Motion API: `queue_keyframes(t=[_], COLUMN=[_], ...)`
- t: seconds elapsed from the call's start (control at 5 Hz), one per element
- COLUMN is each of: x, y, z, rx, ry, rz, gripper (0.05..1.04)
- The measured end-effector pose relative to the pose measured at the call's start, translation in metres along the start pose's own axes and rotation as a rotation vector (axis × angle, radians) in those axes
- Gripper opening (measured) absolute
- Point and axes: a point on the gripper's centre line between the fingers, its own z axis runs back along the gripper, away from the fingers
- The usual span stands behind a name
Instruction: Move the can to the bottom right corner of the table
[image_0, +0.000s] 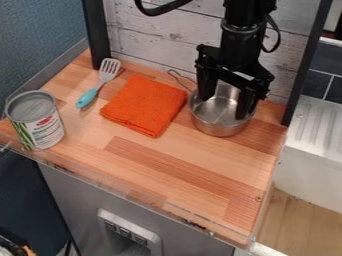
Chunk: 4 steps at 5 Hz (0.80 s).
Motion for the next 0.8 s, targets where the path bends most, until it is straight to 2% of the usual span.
queue_keyframes(t=[0.2,0.4,0.6,0.8], x=[-0.004,-0.021,-0.046,-0.069], y=[0.000,0.043,0.091,0.128], z=[-0.011,-0.010,0.003,0.010], rx=[-0.007,-0.012,-0.001,0.032], ry=[0.033,0.026,-0.003,0.026], rz=[0.002,0.113,0.241,0.307], gripper=[1.001,1.001,1.001,1.001])
